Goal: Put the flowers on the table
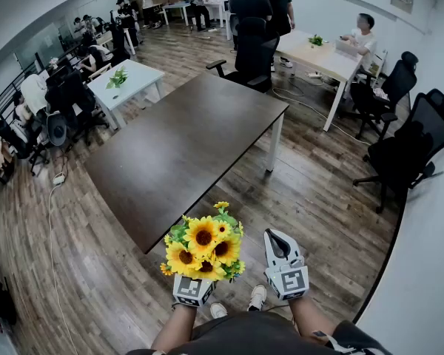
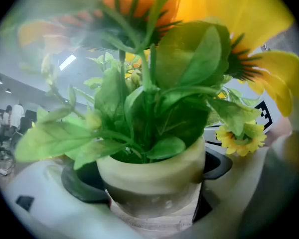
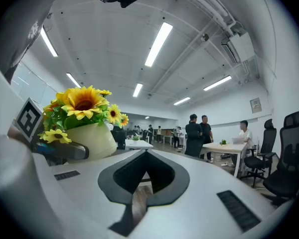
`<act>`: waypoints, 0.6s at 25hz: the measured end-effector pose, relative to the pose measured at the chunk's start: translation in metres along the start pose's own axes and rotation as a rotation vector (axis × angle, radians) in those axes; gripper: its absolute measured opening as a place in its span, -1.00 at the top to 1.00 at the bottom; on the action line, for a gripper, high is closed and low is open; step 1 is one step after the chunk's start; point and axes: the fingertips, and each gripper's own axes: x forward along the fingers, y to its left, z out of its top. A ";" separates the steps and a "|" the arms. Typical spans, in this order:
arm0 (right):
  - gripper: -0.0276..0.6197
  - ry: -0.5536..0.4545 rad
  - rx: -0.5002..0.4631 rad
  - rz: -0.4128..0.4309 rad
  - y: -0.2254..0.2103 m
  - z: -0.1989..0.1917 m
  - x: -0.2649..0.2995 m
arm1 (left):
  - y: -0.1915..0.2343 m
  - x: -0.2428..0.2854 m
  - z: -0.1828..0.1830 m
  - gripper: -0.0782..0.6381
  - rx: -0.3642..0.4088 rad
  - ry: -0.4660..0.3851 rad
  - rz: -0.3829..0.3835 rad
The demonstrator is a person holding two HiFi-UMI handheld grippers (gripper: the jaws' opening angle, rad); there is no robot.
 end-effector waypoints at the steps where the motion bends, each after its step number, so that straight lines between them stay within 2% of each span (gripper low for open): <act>1: 0.84 -0.006 0.000 0.007 0.003 -0.001 -0.001 | 0.000 -0.002 0.003 -0.77 0.003 -0.003 -0.001; 8: 0.84 -0.027 -0.013 0.023 0.022 0.005 -0.007 | 0.003 -0.012 0.006 -0.77 0.017 -0.020 -0.008; 15: 0.84 -0.027 -0.014 0.015 0.019 0.009 -0.006 | 0.000 -0.011 0.004 -0.77 0.044 -0.012 -0.024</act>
